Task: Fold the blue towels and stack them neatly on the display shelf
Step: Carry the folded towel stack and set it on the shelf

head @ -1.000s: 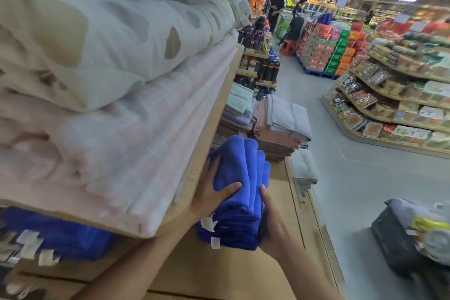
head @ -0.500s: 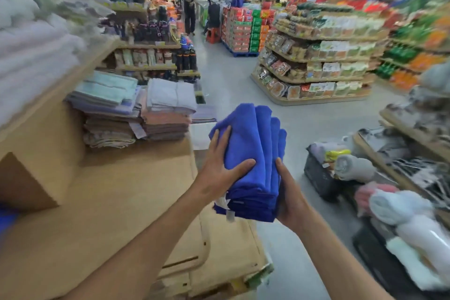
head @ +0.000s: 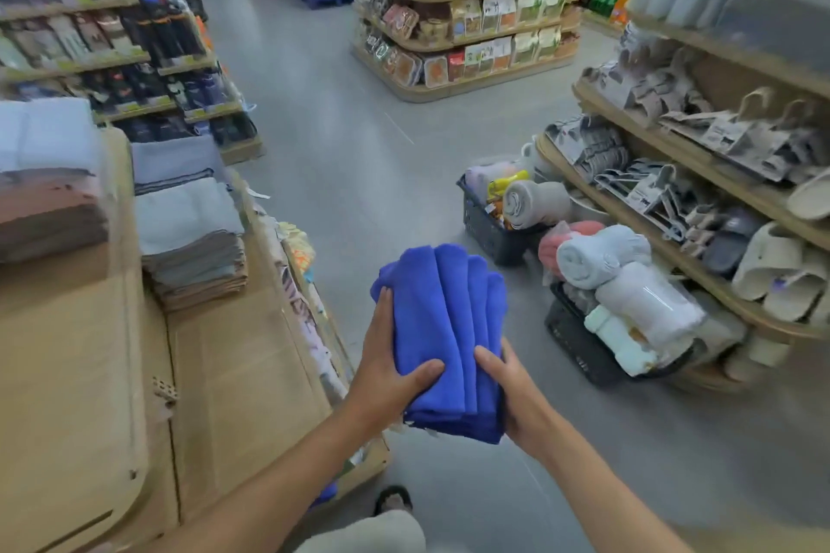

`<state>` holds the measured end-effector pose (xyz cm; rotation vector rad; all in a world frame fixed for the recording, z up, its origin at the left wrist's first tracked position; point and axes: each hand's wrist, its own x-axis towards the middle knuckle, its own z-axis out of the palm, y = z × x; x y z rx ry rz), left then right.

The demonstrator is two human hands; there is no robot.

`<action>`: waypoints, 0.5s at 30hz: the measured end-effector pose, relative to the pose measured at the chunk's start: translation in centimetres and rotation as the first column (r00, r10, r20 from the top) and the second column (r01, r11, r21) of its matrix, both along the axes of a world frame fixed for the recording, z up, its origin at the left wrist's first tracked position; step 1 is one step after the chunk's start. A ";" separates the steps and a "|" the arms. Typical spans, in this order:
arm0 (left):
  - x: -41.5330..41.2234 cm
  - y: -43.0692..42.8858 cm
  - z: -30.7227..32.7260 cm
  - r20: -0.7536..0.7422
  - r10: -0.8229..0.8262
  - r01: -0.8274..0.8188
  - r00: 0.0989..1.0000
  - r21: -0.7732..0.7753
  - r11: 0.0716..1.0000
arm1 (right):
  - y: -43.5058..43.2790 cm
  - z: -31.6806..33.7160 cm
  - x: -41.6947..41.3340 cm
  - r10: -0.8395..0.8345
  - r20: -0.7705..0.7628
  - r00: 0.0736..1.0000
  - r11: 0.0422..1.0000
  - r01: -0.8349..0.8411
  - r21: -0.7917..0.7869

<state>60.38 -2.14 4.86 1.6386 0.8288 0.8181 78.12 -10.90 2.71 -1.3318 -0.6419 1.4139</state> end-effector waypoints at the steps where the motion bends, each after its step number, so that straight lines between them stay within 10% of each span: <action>1: 0.7 0.1 -1.0 -0.005 0.009 -0.009 1.000 -0.026 1.000 | 0.2 -0.9 0.7 -0.005 -0.004 1.000 1.000 0.005 -0.023; 15: 12.3 18.3 -6.3 0.012 0.037 -0.035 0.999 -0.111 0.993 | 18.5 -4.2 13.1 0.016 0.032 0.999 0.990 -0.011 -0.138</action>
